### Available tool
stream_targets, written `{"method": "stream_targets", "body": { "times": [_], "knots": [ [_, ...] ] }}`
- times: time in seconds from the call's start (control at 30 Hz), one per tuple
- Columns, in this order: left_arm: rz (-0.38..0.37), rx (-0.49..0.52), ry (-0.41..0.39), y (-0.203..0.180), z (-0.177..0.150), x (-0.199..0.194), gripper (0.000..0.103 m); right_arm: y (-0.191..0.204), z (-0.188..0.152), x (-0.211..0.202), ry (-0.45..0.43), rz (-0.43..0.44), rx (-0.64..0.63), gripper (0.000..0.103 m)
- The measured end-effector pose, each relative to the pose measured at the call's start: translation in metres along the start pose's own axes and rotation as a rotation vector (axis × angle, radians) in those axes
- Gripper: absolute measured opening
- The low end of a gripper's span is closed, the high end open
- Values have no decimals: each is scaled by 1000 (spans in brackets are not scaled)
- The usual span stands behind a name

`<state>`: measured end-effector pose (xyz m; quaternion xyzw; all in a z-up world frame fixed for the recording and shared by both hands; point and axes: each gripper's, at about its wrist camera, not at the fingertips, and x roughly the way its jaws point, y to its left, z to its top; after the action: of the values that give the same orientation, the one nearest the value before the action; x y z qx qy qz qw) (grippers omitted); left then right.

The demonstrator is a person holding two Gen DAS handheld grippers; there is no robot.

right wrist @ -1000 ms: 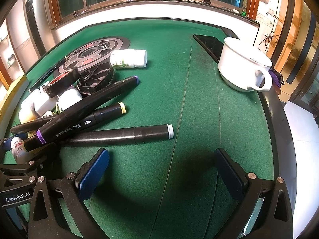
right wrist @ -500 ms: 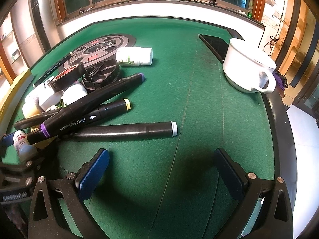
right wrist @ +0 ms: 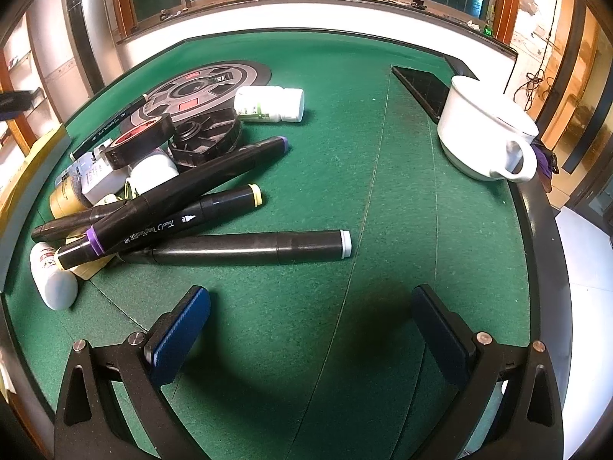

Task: Organize rigid objects
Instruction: 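Reach down and grasp a black marker with the left gripper, then carry the marker toward the tray with the left gripper while the right grasps a white bottle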

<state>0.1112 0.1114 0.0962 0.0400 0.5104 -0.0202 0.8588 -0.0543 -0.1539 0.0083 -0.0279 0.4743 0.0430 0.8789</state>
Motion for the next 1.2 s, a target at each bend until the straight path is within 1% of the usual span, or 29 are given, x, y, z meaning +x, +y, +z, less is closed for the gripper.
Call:
{"method": "stream_targets", "body": {
  "times": [0.07,0.13,0.2,0.4,0.43,0.5,0.53,0.57,0.67,0.73,0.87,1.03,1.2],
  "knots": [
    [11,0,39,3,6,23,55,0,0,0,-1,1,0,102],
    [-26,-32,56,8,10,40,55,1,0,0,-2,1,-1,102],
    [-24,-37,61,8,13,50,55,1,0,0,-3,1,-2,102],
    [-9,-4,89,1,22,75,55,1,0,0,-2,2,-1,102],
    [6,-3,90,0,23,79,55,1,0,0,-2,2,-1,102],
    [23,-3,96,-3,23,87,36,1,0,0,-3,2,-1,102],
    [45,-3,91,-3,21,88,34,1,0,0,-3,2,-1,102],
    [61,-6,89,-3,19,88,22,1,0,0,-3,2,-1,102],
    [40,-27,85,-4,16,85,17,1,0,0,-3,2,-1,102],
    [43,-28,81,-6,6,80,15,1,0,0,-3,3,-1,102],
    [38,-18,67,-18,-22,64,14,2,0,-1,0,9,-7,102],
    [15,-35,48,-24,-71,35,13,3,1,-1,5,15,-12,102],
    [9,-60,32,-24,-114,10,13,3,-1,-2,10,25,-25,102]
  ]
}}
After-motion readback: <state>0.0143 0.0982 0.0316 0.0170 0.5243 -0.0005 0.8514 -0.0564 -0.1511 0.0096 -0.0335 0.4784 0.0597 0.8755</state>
